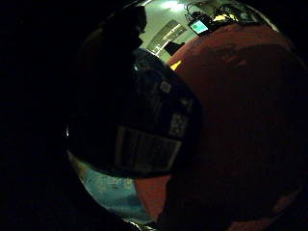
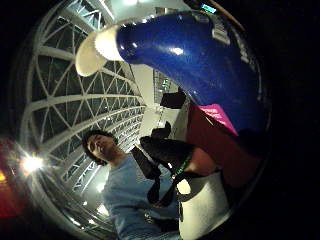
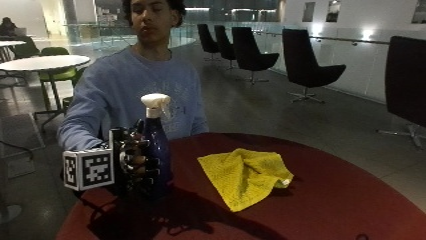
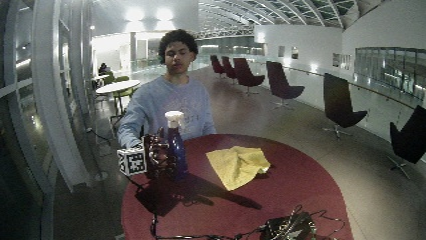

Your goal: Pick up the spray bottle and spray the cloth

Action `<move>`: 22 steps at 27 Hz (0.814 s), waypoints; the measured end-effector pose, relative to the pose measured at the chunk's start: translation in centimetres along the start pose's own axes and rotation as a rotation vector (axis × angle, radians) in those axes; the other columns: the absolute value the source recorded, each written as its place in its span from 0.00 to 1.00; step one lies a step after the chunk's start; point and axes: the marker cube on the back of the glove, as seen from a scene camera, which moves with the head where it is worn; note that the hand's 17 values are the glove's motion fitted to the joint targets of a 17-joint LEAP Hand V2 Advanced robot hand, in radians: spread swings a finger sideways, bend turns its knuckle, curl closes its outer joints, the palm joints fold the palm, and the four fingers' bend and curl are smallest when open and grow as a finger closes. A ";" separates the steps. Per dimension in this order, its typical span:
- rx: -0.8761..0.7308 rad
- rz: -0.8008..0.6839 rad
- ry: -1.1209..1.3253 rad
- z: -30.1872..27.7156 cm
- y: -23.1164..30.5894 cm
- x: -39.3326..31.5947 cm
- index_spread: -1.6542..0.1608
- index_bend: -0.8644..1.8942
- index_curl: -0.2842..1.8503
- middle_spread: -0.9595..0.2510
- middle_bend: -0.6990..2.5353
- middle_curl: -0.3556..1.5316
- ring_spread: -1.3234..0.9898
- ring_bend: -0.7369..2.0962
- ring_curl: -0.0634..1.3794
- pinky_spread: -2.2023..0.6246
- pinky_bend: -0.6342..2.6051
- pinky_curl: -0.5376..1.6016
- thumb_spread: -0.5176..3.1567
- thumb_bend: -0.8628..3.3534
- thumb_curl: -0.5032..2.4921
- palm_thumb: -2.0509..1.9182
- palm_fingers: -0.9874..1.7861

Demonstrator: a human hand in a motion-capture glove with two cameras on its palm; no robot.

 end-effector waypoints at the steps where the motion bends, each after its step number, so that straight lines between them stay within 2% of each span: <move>1: 0.006 -0.005 0.010 0.3 -0.1 0.1 0.67 0.35 0.22 0.78 0.30 0.37 0.58 0.39 0.25 0.86 0.33 0.41 0.41 0.20 0.25 0.60 0.47; 8: 0.056 -0.038 0.075 1.3 -0.8 0.8 0.67 0.33 0.21 0.80 0.30 0.37 0.59 0.40 0.25 0.87 0.34 0.42 0.40 0.21 0.26 0.63 0.44; 13: 0.069 -0.068 0.101 1.7 -1.8 0.3 0.68 0.32 0.19 0.80 0.32 0.38 0.60 0.46 0.26 0.88 0.34 0.41 0.40 0.23 0.29 0.69 0.51; 18: -0.101 -0.061 0.103 2.8 -3.2 -1.7 0.68 0.33 0.18 0.79 0.31 0.38 0.59 0.49 0.29 0.88 0.35 0.41 0.39 0.22 0.30 0.70 0.53; 22: -0.285 0.026 0.101 3.9 -4.7 -3.6 0.68 0.33 0.18 0.79 0.30 0.38 0.59 0.51 0.30 0.88 0.36 0.42 0.39 0.22 0.30 0.70 0.54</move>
